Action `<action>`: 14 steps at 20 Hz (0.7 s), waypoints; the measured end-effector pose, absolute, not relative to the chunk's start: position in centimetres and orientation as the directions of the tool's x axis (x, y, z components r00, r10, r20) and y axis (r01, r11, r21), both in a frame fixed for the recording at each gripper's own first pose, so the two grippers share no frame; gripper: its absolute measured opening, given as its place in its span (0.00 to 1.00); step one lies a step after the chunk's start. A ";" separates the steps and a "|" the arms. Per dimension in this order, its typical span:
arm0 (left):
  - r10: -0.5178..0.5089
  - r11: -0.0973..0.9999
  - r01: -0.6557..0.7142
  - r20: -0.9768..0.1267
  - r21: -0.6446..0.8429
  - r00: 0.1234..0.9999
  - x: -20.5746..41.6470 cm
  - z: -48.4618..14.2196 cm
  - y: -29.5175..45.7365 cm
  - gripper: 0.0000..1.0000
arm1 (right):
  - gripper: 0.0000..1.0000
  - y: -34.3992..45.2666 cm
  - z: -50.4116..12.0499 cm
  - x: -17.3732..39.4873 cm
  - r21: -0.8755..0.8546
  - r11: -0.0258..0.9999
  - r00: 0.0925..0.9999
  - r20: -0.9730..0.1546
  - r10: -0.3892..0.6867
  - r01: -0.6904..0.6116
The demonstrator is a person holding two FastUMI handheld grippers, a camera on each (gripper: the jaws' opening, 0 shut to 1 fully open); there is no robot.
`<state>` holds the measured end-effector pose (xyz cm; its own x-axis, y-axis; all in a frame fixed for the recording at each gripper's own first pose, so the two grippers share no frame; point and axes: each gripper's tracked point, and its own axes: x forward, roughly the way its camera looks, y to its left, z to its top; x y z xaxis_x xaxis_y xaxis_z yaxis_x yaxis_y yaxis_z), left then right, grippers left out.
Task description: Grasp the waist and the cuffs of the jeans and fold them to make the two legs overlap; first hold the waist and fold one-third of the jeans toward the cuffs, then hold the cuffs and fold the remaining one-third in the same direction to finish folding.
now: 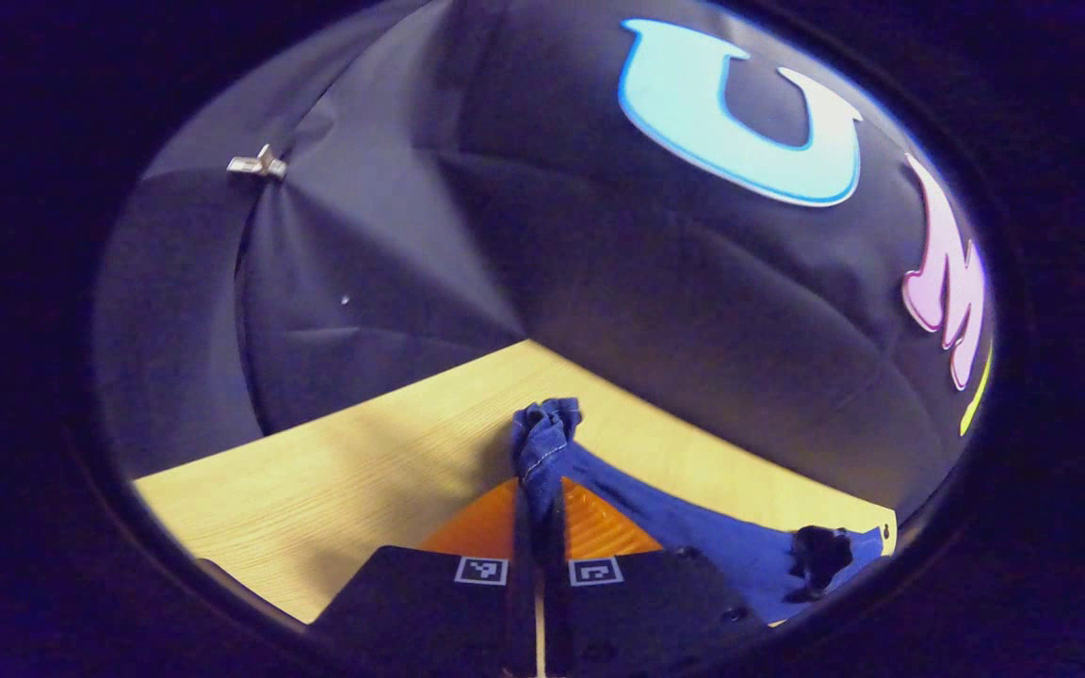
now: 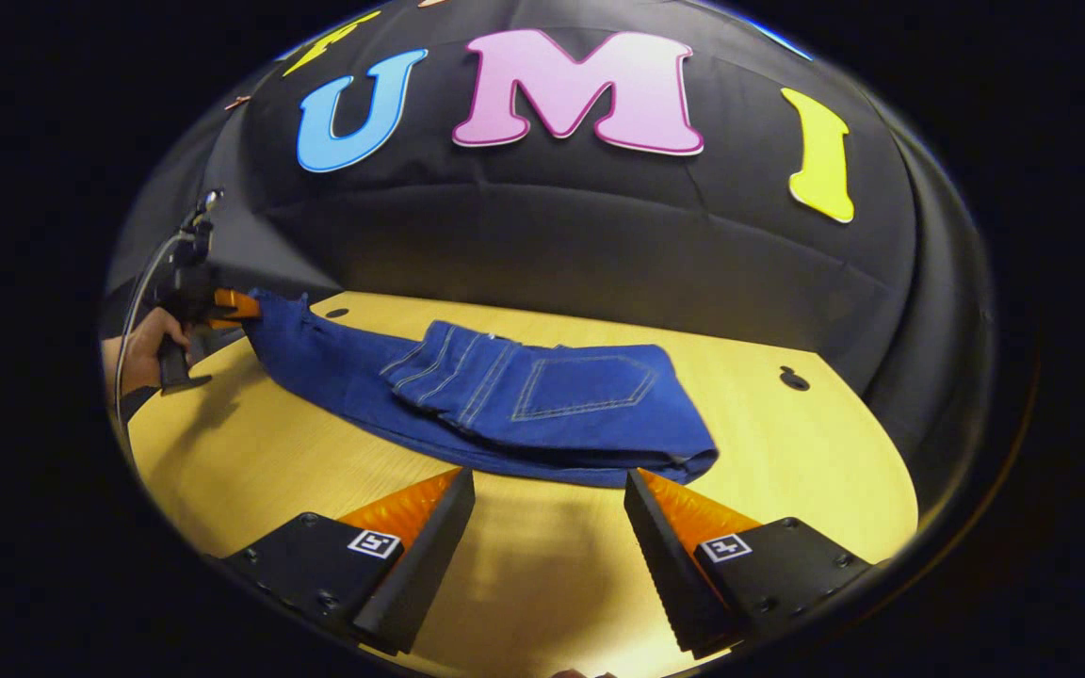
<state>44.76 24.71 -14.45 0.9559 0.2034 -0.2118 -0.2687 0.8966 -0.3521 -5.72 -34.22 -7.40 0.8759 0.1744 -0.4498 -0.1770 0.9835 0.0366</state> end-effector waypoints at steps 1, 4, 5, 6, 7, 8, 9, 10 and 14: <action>0.173 0.919 -0.216 -0.155 -0.330 0.973 44.5 -11.5 22.7 0.09 | 0.99 -35.2 -7.1 -5.5 0.035 0.987 0.883 -0.443 0.154 -0.154; 0.050 0.954 -0.051 -0.012 -0.294 0.999 43.9 -3.3 13.9 0.09 | 0.99 -38.6 -6.9 -5.4 0.030 0.996 0.893 -0.442 0.088 -0.083; 0.007 0.957 -0.001 0.019 -0.291 1.000 43.6 -1.2 9.9 0.09 | 0.98 -39.7 -7.1 -5.5 0.033 0.998 0.892 -0.446 0.068 -0.060; -0.047 0.955 0.058 0.043 -0.290 0.998 43.2 0.1 6.3 0.09 | 0.99 -40.8 -7.3 -5.8 0.035 0.999 0.892 -0.450 0.049 -0.037; -0.098 0.949 0.110 0.053 -0.296 0.994 42.9 1.1 2.8 0.09 | 0.99 -41.9 -7.4 -6.0 0.036 0.999 0.892 -0.451 0.030 -0.015; -0.157 0.937 0.163 0.045 -0.310 0.987 42.4 1.5 -0.8 0.09 | 0.99 -42.9 -7.5 -6.2 0.036 0.999 0.892 -0.453 0.011 0.006; -0.212 0.923 0.211 0.031 -0.323 0.977 42.2 1.5 -5.1 0.08 | 0.99 -43.9 -7.4 -6.4 0.035 0.999 0.893 -0.450 -0.007 0.026; -0.261 0.908 0.254 0.024 -0.334 0.965 41.9 0.9 -8.3 0.09 | 0.99 -45.0 -7.3 -6.7 0.037 0.998 0.897 -0.442 -0.023 0.044; -0.414 0.860 0.365 -0.069 -0.357 0.908 41.9 -5.3 -20.2 0.09 | 0.98 -48.6 -7.0 -7.7 0.028 0.995 0.896 -0.438 -0.074 0.096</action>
<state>41.89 -20.19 -5.34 0.9077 -0.4138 -0.0694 0.3648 0.8600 -0.3569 -7.68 -48.60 -7.02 0.8961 -0.0740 -0.4377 0.0959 0.9950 0.0281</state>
